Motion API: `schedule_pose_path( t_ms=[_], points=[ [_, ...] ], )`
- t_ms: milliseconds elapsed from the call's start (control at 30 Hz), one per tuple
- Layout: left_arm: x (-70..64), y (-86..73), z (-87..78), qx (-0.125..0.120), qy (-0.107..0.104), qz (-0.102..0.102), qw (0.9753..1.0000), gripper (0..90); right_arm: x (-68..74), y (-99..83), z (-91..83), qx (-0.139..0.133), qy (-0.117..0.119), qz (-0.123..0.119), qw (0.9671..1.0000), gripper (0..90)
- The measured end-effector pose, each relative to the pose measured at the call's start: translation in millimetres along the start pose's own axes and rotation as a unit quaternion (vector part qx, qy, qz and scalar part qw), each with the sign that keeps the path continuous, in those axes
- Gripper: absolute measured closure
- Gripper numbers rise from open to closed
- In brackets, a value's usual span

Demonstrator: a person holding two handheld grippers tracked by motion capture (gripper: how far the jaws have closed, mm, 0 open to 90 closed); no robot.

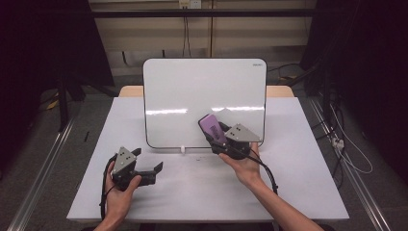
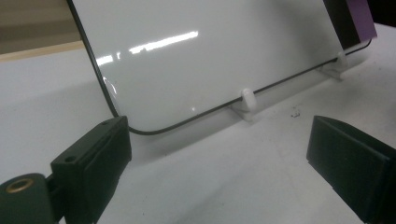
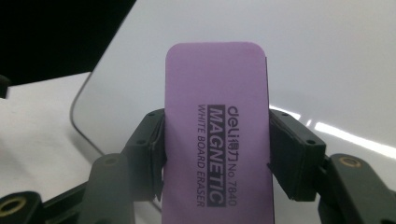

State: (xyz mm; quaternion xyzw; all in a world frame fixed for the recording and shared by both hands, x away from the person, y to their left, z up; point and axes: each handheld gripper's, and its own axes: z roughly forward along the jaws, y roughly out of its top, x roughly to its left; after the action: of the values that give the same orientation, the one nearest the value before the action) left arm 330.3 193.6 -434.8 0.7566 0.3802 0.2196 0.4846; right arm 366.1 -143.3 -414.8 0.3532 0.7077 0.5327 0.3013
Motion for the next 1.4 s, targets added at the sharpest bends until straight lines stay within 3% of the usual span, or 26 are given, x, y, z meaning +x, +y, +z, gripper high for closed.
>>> schedule_pose_path(
  t_ms=[67, 133, 267, 333, 400, 500, 633, 733, 900, 1000, 1167, 1267, 1400],
  points=[
    [-1.9, 2.5, -0.3, -0.017, 0.000, -0.008, 0.9998, 6.5, 2.6, -1.5, -1.6, -0.002, 0.008, 0.007, 0.9999, 41.8],
    [-4.9, 4.9, 0.3, -0.021, -0.002, -0.003, 0.9998, 6.6, 5.0, -2.8, -3.2, -0.007, 0.014, 0.015, 0.9998, 41.8],
    [-13.2, 14.1, 8.0, -0.029, -0.023, -0.021, 0.9991, 7.0, 9.4, -3.2, -6.8, -0.016, 0.022, 0.024, 0.9993, 41.8],
    [-17.3, 21.2, 10.9, -0.042, -0.022, -0.018, 0.9987, 7.1, 11.1, -3.2, -7.3, -0.021, 0.028, 0.033, 0.9988, 41.8],
    [-20.7, 28.7, 12.6, -0.058, -0.027, -0.029, 0.9975, 7.1, 12.3, -2.6, -7.2, -0.028, 0.036, 0.044, 0.9980, 41.8],
    [-25.7, 37.4, 14.9, -0.088, -0.050, -0.043, 0.9939, 7.0, 14.2, -3.1, -6.6, -0.032, 0.041, 0.050, 0.9974, 41.8],
    [-32.4, 47.6, 22.4, -0.115, -0.085, -0.075, 0.9869, 6.4, 17.2, -3.9, -6.5, -0.038, 0.048, 0.061, 0.9962, 41.8],
    [-37.9, 54.8, 29.3, -0.133, -0.104, -0.076, 0.9828, 11.8, 19.6, -5.6, -7.1, -0.040, 0.054, 0.070, 0.9953, 41.8],
    [-44.7, 63.4, 39.2, -0.158, -0.113, -0.102, 0.9757, 15.9, 21.2, -5.8, -7.9, -0.051, 0.058, 0.091, 0.9928, 41.8],
    [-47.4, 69.0, 45.0, -0.167, -0.112, -0.112, 0.9731, 20.8, 21.8, -5.1, -7.9, -0.061, 0.057, 0.099, 0.9916, 41.8],
    [-51.4, 75.3, 53.9, -0.184, -0.122, -0.133, 0.9662, 30.5, 22.6, -4.8, -8.3, -0.068, 0.059, 0.107, 0.9902, 41.8],
    [-54.6, 76.8, 60.0, -0.187, -0.128, -0.138, 0.9642, 36.7, 21.8, -4.2, -8.6, -0.072, 0.057, 0.105, 0.9903, 41.7],
    [-58.7, 77.0, 68.2, -0.187, -0.128, -0.160, 0.9608, 43.4, 20.9, -4.3, -8.6, -0.075, 0.053, 0.111, 0.9895, 41.7]
  ],
)
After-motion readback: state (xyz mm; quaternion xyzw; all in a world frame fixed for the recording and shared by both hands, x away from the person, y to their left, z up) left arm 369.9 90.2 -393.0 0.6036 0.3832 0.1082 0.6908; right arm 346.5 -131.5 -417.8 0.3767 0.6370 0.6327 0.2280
